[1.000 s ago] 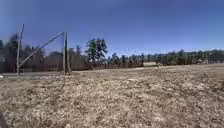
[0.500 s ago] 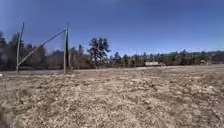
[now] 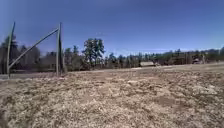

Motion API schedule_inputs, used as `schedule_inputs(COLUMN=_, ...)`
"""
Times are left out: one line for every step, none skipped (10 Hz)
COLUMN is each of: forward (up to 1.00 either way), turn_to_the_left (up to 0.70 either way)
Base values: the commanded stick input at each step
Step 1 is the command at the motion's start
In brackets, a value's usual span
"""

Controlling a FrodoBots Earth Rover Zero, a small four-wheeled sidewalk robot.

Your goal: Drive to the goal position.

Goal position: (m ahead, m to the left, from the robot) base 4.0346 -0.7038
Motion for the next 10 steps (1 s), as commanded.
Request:
schedule_inputs(forward=0.7, turn_to_the_left=0.0)
schedule_inputs(forward=0.7, turn_to_the_left=0.0)
schedule_inputs(forward=0.7, turn_to_the_left=0.0)
schedule_inputs(forward=0.7, turn_to_the_left=0.0)
schedule_inputs(forward=0.7, turn_to_the_left=0.0)
schedule_inputs(forward=0.7, turn_to_the_left=0.0)
schedule_inputs(forward=0.7, turn_to_the_left=0.0)
schedule_inputs(forward=0.7, turn_to_the_left=0.0)
schedule_inputs(forward=0.7, turn_to_the_left=0.0)
schedule_inputs(forward=0.7, turn_to_the_left=0.0)
